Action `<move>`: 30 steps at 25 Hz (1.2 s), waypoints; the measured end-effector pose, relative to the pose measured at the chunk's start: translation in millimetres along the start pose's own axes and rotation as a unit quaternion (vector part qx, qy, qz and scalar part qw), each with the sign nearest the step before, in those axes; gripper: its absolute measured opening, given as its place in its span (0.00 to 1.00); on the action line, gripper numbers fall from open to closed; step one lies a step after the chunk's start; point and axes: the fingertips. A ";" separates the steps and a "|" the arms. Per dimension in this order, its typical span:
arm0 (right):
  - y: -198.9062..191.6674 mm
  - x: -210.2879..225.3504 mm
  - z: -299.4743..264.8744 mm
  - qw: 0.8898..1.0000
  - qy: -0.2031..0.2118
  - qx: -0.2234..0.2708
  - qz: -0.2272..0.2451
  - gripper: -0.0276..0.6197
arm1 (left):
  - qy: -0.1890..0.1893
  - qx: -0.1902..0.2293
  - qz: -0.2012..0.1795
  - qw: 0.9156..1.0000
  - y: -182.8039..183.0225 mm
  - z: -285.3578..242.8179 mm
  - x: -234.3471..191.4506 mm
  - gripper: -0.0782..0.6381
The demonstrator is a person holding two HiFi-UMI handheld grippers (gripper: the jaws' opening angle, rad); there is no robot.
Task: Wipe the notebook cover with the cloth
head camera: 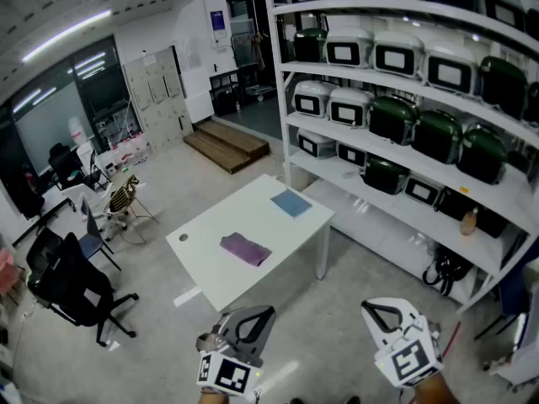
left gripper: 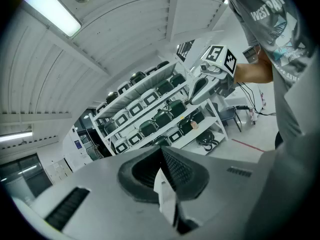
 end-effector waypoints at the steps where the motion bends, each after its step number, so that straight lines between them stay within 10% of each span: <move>1: 0.1 0.1 -1.4 1.000 -0.001 0.000 -0.001 0.09 | 0.000 -0.001 0.001 1.000 -1.7 0.0 -1.1 0.11; 30: 15.6 -13.4 -43.4 1.000 -0.018 -0.009 -0.018 0.09 | -0.002 -0.005 0.027 1.000 -51.7 17.3 -42.4 0.11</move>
Point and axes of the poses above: the fingertips, and each gripper's own axes: z backward along the fingers, x to its right, y out of its top, and after that the axes turned 5 degrees about z, right-handed
